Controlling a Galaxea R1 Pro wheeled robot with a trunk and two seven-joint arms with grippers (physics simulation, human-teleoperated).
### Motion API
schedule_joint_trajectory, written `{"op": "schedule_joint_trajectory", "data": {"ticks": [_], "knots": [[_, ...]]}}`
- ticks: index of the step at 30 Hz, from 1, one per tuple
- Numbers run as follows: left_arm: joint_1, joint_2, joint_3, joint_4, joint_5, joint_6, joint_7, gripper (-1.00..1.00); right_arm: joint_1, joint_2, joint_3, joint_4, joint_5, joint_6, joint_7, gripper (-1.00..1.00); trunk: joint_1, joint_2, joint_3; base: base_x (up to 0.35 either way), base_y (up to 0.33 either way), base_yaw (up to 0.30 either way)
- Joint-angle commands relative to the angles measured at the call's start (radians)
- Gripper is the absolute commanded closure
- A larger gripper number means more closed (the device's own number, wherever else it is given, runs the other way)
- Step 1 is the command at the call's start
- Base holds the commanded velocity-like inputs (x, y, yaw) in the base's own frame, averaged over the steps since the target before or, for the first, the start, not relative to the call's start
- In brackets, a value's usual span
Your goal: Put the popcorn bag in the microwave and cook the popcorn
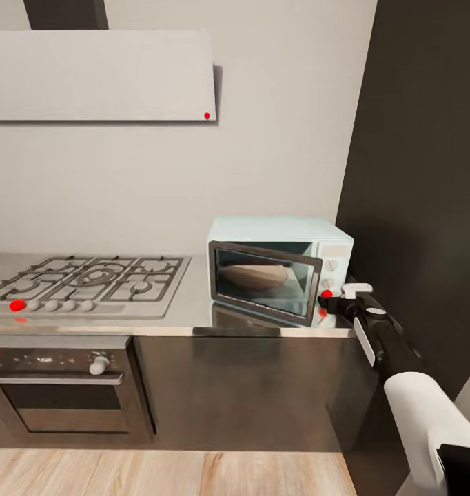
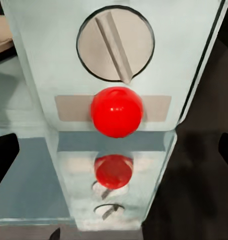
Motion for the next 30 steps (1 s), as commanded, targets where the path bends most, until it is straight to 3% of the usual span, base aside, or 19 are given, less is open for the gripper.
{"op": "schedule_joint_trajectory", "data": {"ticks": [1, 7, 11, 16, 20, 27, 30], "knots": [[0.0, 0.0, 0.001, -0.001, 0.007, -0.001, 0.0, -1.0, 0.0, 0.001, -0.003, -0.002, 0.007, 0.006, 0.009, -1.0, 0.0, 0.0, -0.001, 0.266, 0.0, 0.0], [0.0, 0.0, 0.001, -0.001, 0.006, -0.001, 0.0, -1.0, 0.0, 0.001, -0.002, -0.002, 0.0, 0.004, 0.037, -1.0, 0.0, 0.0, -0.001, 0.101, 0.0, 0.0], [0.0, 0.0, 0.001, -0.001, 0.006, -0.001, 0.0, -1.0, 0.0, 0.002, -0.002, -0.001, 0.004, 0.003, 0.128, -1.0, 0.0, 0.0, -0.001, 0.001, 0.0, 0.0], [0.0, 0.0, 0.001, -0.001, 0.007, -0.001, 0.0, -1.0, 0.0, 0.0, -0.003, 0.0, 0.006, 0.003, 0.195, -1.0, 0.0, 0.0, -0.001, 0.0, 0.0, 0.0], [0.0, 0.0, 0.001, -0.001, 0.007, -0.001, 0.0, -1.0, 0.0, -0.002, -0.003, 0.003, 0.012, 0.002, 0.295, -1.0, 0.0, 0.0, -0.001, 0.0, 0.0, 0.0], [0.0, 0.0, 0.001, -0.001, 0.007, -0.001, 0.0, -1.0, 0.0, -0.003, -0.001, 0.005, 0.013, 0.003, 0.328, -1.0, 0.0, 0.0, -0.001, 0.0, 0.0, 0.0], [0.0, 0.0, 0.001, -0.001, 0.006, -0.001, 0.0, -1.0, 0.0, -0.003, 0.002, 0.005, 0.033, 0.004, 0.41, -1.0, 0.0, 0.0, -0.001, 0.0, 0.0, 0.0]]}}
